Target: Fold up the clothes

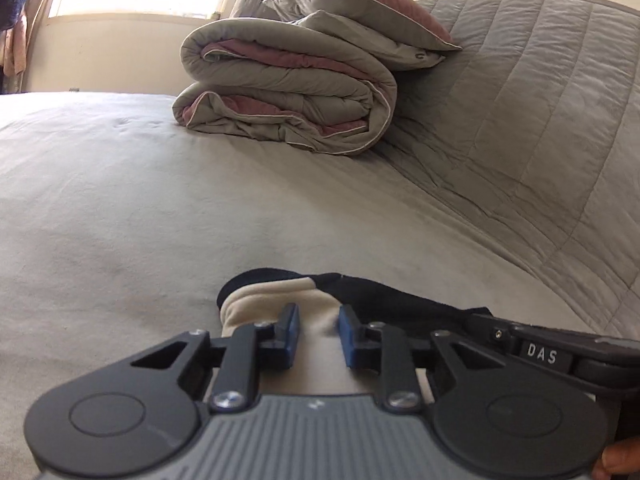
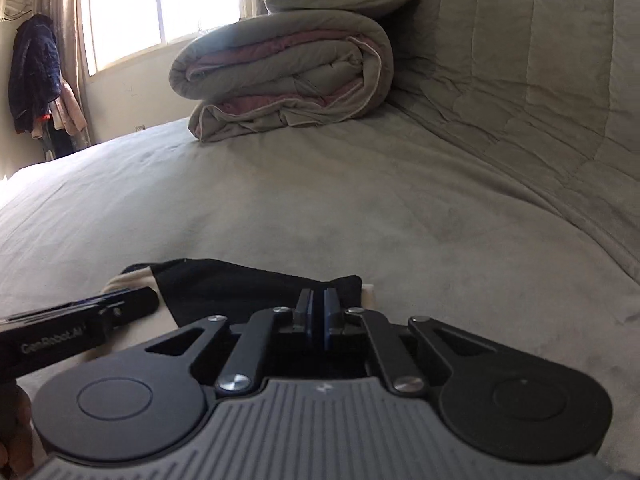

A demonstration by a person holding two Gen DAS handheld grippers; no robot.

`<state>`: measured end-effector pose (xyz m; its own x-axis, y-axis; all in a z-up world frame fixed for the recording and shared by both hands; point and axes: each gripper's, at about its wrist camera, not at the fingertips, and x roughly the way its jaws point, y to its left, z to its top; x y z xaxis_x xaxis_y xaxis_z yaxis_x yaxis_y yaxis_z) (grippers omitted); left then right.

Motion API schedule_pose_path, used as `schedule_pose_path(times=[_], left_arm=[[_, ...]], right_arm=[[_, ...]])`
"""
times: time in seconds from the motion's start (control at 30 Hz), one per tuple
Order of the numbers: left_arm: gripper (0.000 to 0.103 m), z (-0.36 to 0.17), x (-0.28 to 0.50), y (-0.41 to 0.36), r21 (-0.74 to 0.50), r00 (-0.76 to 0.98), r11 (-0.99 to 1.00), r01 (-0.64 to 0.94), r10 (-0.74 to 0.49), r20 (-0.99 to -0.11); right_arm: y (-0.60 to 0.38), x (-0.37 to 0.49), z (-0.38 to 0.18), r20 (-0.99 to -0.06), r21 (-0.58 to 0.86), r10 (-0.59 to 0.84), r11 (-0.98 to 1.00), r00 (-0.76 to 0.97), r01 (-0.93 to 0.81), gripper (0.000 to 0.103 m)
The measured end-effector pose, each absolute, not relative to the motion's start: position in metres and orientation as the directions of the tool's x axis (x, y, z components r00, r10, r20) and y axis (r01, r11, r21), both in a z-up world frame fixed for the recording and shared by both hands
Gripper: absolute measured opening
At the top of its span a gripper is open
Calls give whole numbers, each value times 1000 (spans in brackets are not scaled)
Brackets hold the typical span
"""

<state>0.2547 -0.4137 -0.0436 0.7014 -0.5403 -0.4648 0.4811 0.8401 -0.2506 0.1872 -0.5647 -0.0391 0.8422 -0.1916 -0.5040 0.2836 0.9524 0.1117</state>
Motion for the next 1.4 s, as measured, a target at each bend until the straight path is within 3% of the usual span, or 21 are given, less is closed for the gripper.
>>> schedule_pose_path(times=[0.13,0.23,0.47,0.7,0.77,0.87,0.9,0.93,1.0,1.03,1.07,1.1,1.17,1.23,1.3,1.37,1.4], left_arm=[[24,-36,250,-415,-199,704,847,493,-523,-481],[24,-19,236,-397,-271,714,839,471,-543,-442],[24,-8,185,-365,-332,668,760,559,-650,-363],[24,-34,162,-363,-291,611,747,598,-660,-437],[24,-38,165,-367,-266,600,754,601,-645,-473],[25,-27,167,-371,-255,593,771,583,-619,-514],[30,-23,167,-372,-250,591,778,576,-608,-529],[35,-17,166,-373,-242,590,783,573,-599,-542],[60,-7,160,-373,-216,595,803,555,-565,-571],[62,-2,158,-373,-203,597,813,546,-547,-586],[66,2,155,-373,-189,592,824,534,-524,-612],[68,5,154,-373,-177,586,837,519,-498,-639],[70,12,147,-371,-157,579,845,512,-474,-664],[80,20,137,-369,-125,586,851,510,-450,-674],[90,28,129,-369,-92,589,859,504,-420,-691],[95,36,122,-367,-74,580,861,503,-400,-710],[97,40,119,-366,-71,570,860,505,-395,-720]], right_arm=[[-561,187,-35,-517,96,-204,951,832,293,0],[-552,170,-22,-478,127,-170,957,861,260,14],[-526,112,-2,-408,155,-93,973,908,169,14],[-518,84,-18,-456,210,-81,958,887,195,14],[-523,89,-24,-498,227,-77,950,864,216,2],[-532,98,-31,-547,259,-70,934,834,248,0],[-532,97,-27,-547,276,-64,927,834,252,0],[-530,94,-22,-545,283,-59,926,836,250,9],[-527,87,-12,-540,297,-50,923,840,246,19],[-524,83,-7,-542,283,-57,927,839,246,28],[-521,79,-2,-543,268,-66,931,837,247,46],[-518,76,2,-544,257,-74,934,836,250,53],[-513,69,10,-547,235,-90,938,832,255,58],[-509,63,18,-557,218,-101,940,824,262,59],[-505,58,25,-573,207,-105,941,813,268,67],[-501,52,33,-577,193,-115,943,809,272,93],[-498,48,37,-573,186,-123,944,810,274,99]])
